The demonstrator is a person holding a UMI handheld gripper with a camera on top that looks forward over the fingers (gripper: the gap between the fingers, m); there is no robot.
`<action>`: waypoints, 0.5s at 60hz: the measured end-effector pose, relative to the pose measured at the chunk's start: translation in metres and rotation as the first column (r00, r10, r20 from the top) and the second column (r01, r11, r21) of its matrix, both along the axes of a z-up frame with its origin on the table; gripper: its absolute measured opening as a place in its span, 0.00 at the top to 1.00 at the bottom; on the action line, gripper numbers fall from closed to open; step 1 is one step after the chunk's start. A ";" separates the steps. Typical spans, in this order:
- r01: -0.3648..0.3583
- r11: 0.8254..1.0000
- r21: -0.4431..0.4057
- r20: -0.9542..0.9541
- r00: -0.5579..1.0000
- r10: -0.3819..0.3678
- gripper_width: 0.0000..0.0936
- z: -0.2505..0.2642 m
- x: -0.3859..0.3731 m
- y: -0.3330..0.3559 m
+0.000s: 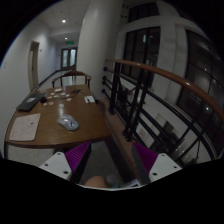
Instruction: Arrange mouse
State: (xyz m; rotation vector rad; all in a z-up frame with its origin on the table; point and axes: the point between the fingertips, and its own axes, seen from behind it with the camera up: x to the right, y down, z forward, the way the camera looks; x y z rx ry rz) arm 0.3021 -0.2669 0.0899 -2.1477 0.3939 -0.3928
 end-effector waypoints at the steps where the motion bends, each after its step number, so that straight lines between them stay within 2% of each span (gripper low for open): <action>1: -0.007 1.000 0.006 -0.001 1.000 0.007 0.11 0.000 -0.001 0.002; 15: -0.116 0.993 0.026 -0.028 0.993 0.117 0.11 -0.016 -0.036 0.039; 23: -0.207 0.978 0.027 -0.089 0.974 0.209 0.12 -0.049 -0.069 0.084; 30: -0.254 0.967 0.006 -0.125 0.960 0.252 0.12 -0.074 -0.088 0.120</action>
